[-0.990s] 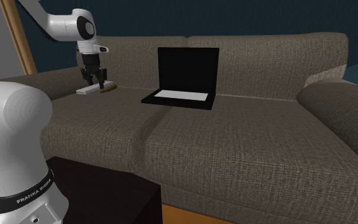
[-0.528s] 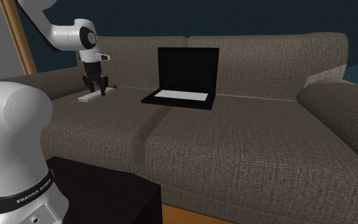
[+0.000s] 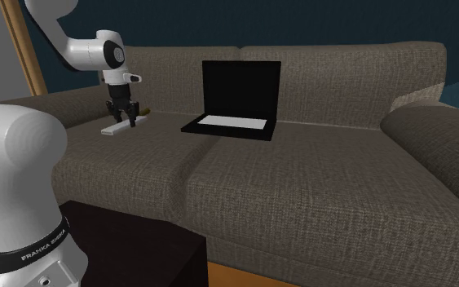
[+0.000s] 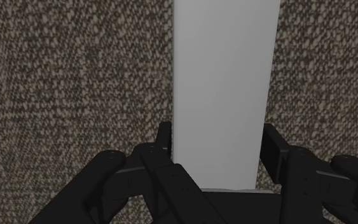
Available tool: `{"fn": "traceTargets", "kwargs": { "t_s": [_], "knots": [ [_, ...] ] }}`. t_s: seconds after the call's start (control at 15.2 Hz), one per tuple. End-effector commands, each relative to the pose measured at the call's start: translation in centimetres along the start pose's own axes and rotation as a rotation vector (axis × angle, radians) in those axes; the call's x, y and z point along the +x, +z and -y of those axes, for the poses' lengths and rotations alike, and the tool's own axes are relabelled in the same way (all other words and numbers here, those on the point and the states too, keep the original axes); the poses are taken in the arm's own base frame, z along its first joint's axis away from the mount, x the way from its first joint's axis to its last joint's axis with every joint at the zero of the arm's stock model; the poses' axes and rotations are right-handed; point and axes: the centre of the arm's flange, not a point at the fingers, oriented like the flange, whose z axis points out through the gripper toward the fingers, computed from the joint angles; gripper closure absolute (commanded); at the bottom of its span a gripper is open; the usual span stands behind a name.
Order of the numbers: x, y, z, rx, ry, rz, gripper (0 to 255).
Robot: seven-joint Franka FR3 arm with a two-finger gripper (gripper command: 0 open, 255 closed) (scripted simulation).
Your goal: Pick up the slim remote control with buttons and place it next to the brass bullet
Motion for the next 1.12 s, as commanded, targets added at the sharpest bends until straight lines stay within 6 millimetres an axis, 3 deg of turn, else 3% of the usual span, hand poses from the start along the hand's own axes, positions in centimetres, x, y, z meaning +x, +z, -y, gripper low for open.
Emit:
{"fn": "traceTargets", "kwargs": {
  "t_s": [0.0,0.07,0.13,0.46,0.73,1.06],
  "knots": [
    [0.0,0.0,0.0,0.0,0.0,0.0,255],
    [0.0,0.0,0.0,0.0,0.0,0.0,255],
    [0.0,0.0,0.0,0.0,0.0,0.0,0],
    [0.0,0.0,0.0,0.0,0.0,0.0,0],
    [0.0,-5.0,0.0,0.0,0.0,0.0,0],
    [0.0,-5.0,0.0,0.0,0.0,0.0,0]
  ]
}}
